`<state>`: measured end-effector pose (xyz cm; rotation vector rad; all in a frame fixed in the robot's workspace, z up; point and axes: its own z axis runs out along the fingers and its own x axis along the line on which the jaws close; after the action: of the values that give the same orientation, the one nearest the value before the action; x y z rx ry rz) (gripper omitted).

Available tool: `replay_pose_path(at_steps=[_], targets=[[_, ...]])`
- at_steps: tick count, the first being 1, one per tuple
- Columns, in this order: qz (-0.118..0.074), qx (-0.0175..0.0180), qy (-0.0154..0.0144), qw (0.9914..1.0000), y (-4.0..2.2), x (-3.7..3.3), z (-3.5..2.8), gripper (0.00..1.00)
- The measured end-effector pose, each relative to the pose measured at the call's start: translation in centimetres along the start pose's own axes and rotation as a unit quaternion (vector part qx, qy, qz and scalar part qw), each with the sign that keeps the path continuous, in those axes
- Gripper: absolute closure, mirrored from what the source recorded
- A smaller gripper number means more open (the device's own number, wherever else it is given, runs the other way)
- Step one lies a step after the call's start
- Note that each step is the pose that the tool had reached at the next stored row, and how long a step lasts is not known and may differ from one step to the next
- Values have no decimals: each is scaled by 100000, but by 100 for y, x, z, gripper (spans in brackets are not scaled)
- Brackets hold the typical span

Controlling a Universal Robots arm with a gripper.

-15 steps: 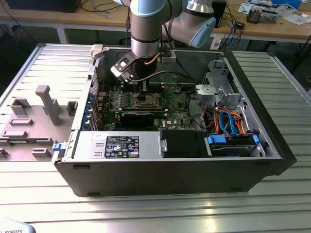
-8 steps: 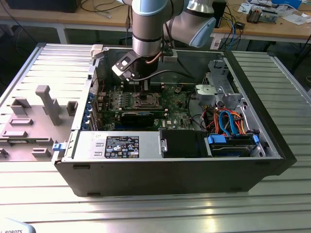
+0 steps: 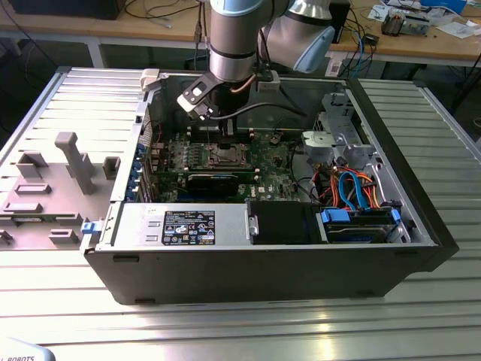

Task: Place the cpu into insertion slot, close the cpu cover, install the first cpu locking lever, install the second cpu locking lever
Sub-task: 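Close the cpu cover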

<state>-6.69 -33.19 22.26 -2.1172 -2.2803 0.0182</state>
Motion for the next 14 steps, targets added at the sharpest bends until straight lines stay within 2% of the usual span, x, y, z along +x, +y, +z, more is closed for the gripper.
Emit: replay_pose_path(at_steps=[10,14], targets=[[0,-1,-1,100000,-3,1,-91,89],[-2,-2,-2,100000,-5,2,-164,89]])
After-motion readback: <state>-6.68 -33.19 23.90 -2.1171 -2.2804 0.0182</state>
